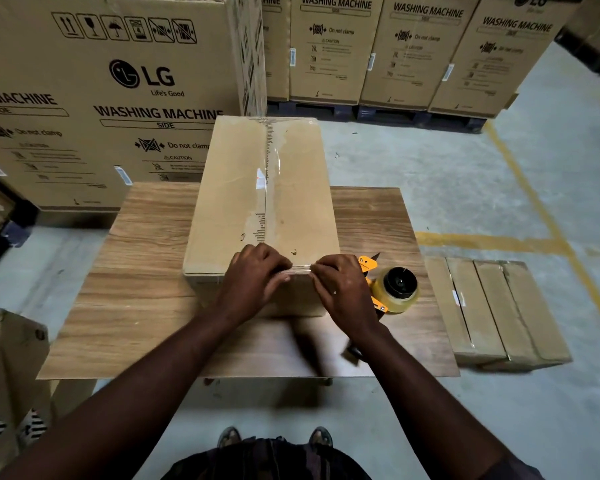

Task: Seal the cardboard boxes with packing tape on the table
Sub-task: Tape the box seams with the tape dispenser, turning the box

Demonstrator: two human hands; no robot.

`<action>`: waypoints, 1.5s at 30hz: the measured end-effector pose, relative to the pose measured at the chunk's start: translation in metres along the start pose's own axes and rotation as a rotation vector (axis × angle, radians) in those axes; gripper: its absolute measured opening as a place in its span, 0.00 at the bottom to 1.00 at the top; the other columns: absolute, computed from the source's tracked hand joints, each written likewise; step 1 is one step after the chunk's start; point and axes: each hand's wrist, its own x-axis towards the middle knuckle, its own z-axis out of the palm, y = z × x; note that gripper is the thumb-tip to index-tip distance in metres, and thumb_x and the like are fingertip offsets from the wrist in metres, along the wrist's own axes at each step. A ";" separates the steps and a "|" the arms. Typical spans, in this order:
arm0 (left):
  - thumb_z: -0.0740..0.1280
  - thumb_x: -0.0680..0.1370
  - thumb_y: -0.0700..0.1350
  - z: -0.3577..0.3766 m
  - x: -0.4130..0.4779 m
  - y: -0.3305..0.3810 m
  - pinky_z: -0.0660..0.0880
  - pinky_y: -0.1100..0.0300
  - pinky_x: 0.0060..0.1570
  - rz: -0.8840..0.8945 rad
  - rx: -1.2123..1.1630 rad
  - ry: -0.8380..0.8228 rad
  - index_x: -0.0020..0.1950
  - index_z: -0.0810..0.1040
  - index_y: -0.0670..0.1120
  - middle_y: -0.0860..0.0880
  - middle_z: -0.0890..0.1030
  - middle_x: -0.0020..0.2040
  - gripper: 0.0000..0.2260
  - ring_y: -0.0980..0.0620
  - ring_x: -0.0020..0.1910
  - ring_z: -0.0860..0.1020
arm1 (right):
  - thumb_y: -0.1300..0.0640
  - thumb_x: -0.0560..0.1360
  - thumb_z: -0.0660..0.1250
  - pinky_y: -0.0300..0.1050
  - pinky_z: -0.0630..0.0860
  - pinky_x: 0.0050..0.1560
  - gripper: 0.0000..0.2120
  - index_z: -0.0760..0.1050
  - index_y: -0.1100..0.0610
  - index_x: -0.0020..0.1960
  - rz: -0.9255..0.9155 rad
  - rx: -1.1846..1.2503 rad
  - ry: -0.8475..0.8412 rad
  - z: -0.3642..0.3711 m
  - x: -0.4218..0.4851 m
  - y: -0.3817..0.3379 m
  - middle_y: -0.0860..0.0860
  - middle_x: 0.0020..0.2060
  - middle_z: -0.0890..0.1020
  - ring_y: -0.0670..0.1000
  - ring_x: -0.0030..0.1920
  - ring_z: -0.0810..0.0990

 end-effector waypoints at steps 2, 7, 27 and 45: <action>0.76 0.72 0.43 -0.001 -0.006 -0.004 0.72 0.51 0.49 0.034 0.032 -0.043 0.59 0.79 0.53 0.52 0.77 0.53 0.17 0.47 0.50 0.73 | 0.63 0.77 0.71 0.42 0.71 0.56 0.07 0.83 0.61 0.54 -0.023 -0.009 -0.005 -0.001 -0.002 0.003 0.55 0.50 0.82 0.57 0.52 0.78; 0.76 0.70 0.44 -0.003 -0.008 -0.005 0.72 0.52 0.53 -0.019 -0.027 -0.088 0.62 0.78 0.54 0.54 0.76 0.56 0.21 0.48 0.54 0.73 | 0.65 0.75 0.72 0.46 0.73 0.50 0.08 0.84 0.60 0.54 -0.051 -0.026 -0.044 0.003 0.002 -0.007 0.54 0.48 0.82 0.56 0.49 0.77; 0.76 0.73 0.45 -0.038 -0.032 -0.041 0.69 0.50 0.51 -0.116 0.016 -0.008 0.58 0.80 0.55 0.54 0.77 0.54 0.15 0.48 0.54 0.74 | 0.70 0.70 0.74 0.43 0.69 0.47 0.16 0.85 0.51 0.49 0.114 0.074 -0.149 0.009 0.019 -0.021 0.47 0.43 0.81 0.50 0.47 0.75; 0.77 0.69 0.48 -0.040 -0.033 -0.045 0.70 0.51 0.53 -0.154 -0.033 -0.054 0.57 0.77 0.57 0.56 0.75 0.55 0.18 0.50 0.54 0.73 | 0.55 0.73 0.73 0.48 0.68 0.46 0.07 0.79 0.50 0.51 0.126 -0.058 -0.266 0.025 0.026 -0.050 0.47 0.44 0.79 0.53 0.48 0.76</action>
